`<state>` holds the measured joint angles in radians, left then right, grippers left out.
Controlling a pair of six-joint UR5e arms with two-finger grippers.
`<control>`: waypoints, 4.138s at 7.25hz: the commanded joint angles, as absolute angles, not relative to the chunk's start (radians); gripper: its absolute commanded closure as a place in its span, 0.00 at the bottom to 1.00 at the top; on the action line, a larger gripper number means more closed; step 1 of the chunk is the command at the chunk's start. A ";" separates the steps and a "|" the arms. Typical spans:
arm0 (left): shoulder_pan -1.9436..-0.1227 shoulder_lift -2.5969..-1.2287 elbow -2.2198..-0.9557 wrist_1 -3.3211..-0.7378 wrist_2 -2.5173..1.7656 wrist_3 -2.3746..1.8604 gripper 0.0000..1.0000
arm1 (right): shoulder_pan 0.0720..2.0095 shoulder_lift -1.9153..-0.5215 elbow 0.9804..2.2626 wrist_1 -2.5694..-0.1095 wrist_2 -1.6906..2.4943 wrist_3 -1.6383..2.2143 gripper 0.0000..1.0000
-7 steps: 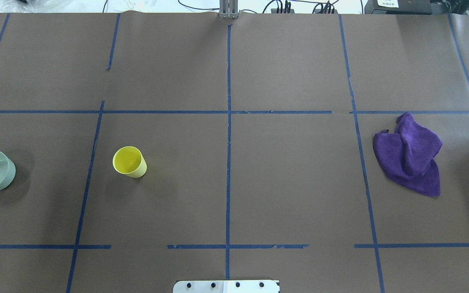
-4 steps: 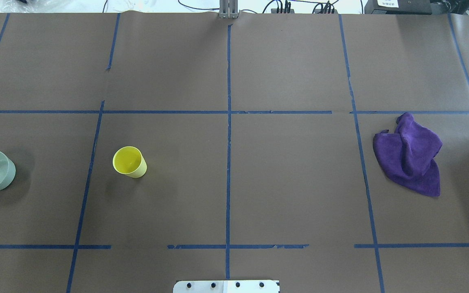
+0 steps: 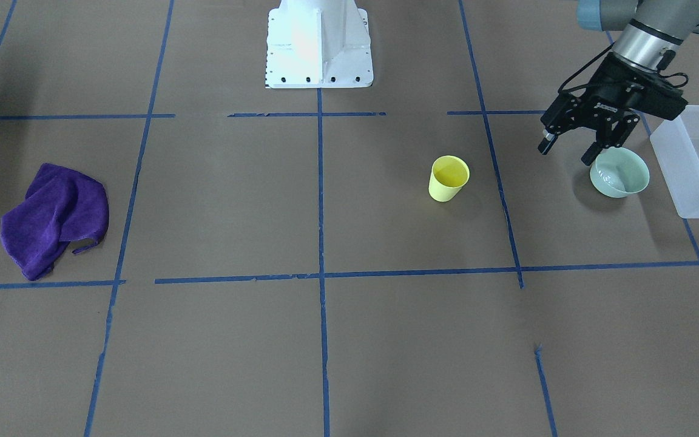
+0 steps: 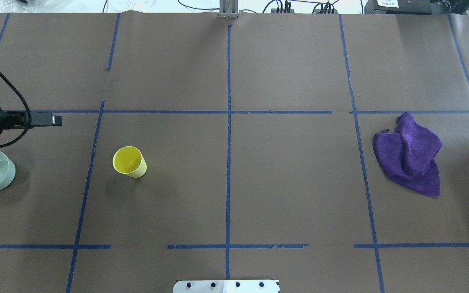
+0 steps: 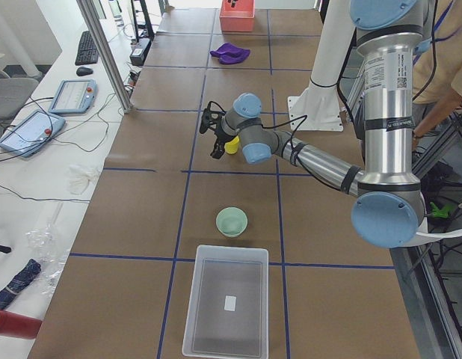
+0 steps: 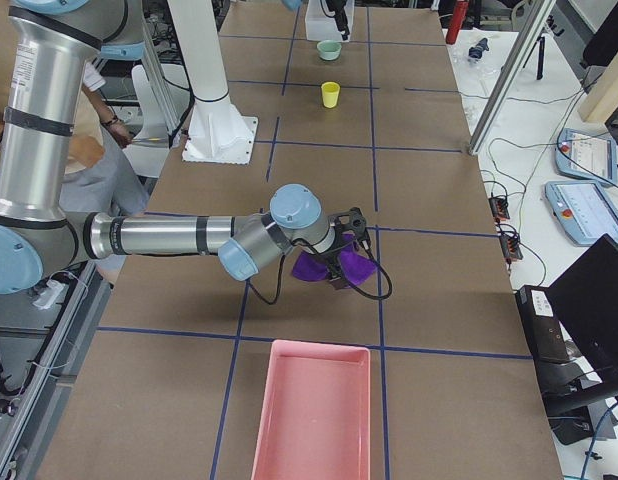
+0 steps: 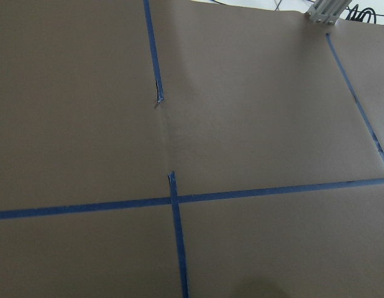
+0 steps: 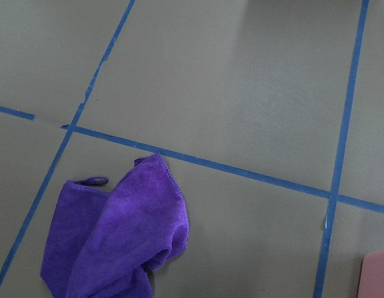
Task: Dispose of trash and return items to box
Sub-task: 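Reach the left gripper forward to the yellow cup and grasp it, then lift the yellow cup with the left gripper and carry it toward the clear bin, then lower the yellow cup into the clear bin and open the left gripper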
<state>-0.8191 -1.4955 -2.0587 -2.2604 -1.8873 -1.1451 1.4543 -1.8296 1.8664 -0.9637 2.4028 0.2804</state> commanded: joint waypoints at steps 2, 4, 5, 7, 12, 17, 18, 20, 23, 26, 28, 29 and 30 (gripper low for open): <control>-0.571 -1.706 -2.047 -1.958 -1.671 -1.457 0.25 | 1.451 -1.830 1.862 -0.963 2.393 0.281 0.00; -0.542 -1.733 -1.968 -1.956 -1.646 -1.474 0.32 | 1.450 -1.830 1.850 -0.963 2.376 0.279 0.00; -0.532 -1.732 -1.956 -1.956 -1.646 -1.474 0.35 | 1.450 -1.830 1.850 -0.963 2.376 0.278 0.00; -0.493 -1.732 -1.947 -1.956 -1.643 -1.474 0.63 | 1.451 -1.830 1.847 -0.963 2.375 0.275 0.00; -0.715 -1.654 -2.060 -1.939 -1.768 -1.053 1.00 | 1.450 -1.830 1.835 -0.953 2.367 0.270 0.00; -1.330 -1.387 -1.984 -1.997 -2.086 -0.023 1.00 | 1.447 -1.827 1.835 -0.953 2.370 0.268 0.00; -1.447 -1.378 -1.876 -2.000 -2.129 0.221 1.00 | 1.447 -1.827 1.835 -0.953 2.368 0.267 0.00; -1.572 -1.372 -1.720 -2.069 -2.174 0.432 1.00 | 1.447 -1.827 1.835 -0.951 2.368 0.267 0.00; -1.565 -1.338 -1.527 -2.380 -2.236 0.236 1.00 | 1.447 -1.827 1.833 -0.950 2.368 0.267 0.00; -1.490 -1.296 -1.500 -2.444 -2.298 0.195 1.00 | 1.445 -1.824 1.833 -0.951 2.352 0.267 0.00; -1.405 -1.289 -1.467 -2.447 -2.309 0.204 1.00 | 1.447 -1.824 1.833 -0.951 2.349 0.267 0.00; -1.393 -1.260 -1.463 -2.468 -2.309 0.222 1.00 | 1.445 -1.824 1.833 -0.951 2.349 0.268 0.00; -1.391 -1.235 -1.459 -2.479 -2.309 0.268 1.00 | 1.445 -1.824 1.833 -0.951 2.350 0.267 0.00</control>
